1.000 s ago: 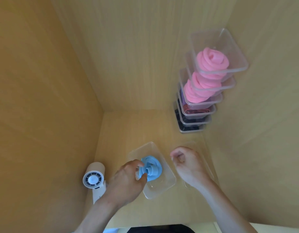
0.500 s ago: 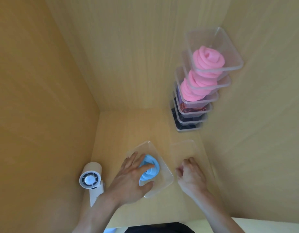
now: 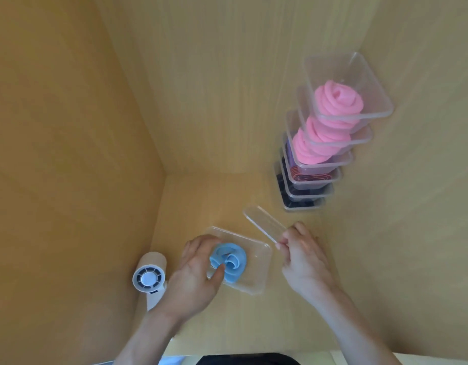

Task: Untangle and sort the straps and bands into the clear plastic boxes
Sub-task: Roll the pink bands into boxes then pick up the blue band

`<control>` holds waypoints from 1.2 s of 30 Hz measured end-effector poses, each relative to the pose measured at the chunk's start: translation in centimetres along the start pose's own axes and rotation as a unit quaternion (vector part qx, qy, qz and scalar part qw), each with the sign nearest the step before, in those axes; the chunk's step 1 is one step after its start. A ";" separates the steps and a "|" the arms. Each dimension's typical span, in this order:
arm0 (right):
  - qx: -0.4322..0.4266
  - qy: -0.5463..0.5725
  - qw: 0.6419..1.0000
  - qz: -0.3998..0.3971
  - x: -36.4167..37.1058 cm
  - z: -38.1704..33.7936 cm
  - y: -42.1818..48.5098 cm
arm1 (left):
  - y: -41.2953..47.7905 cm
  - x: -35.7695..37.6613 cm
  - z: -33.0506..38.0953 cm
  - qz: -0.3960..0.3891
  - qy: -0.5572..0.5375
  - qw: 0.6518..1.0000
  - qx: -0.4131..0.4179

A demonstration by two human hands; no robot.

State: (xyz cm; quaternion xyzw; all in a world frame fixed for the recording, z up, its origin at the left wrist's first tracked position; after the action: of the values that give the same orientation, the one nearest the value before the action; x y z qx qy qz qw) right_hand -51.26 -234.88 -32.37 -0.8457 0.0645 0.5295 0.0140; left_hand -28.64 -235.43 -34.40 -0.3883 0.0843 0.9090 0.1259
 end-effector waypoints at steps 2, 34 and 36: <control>-0.075 0.029 0.997 0.000 -1.2 -1.9 -0.1 | 0.5 -1.0 0.0 0.054 -0.030 0.998 0.004; 0.095 0.288 0.952 0.043 7.1 0.6 2.1 | 2.1 -1.0 -6.0 0.064 0.000 0.981 -0.185; 0.081 0.255 0.961 0.062 7.2 0.5 1.7 | 2.3 -0.4 -6.2 0.041 0.020 0.980 -0.195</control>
State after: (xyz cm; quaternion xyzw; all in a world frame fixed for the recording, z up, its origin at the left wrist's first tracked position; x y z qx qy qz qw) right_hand -48.76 -237.16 -38.97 -0.9431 0.1612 0.2889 0.0330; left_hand -24.79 -239.25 -38.16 -0.4202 -0.0765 0.9042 0.0088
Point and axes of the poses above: each hand's wrist, its own y-axis towards the middle knuckle, its own x-axis out of the palm, z = x × y, the point moved 7 cm from there along y, towards the middle knuckle
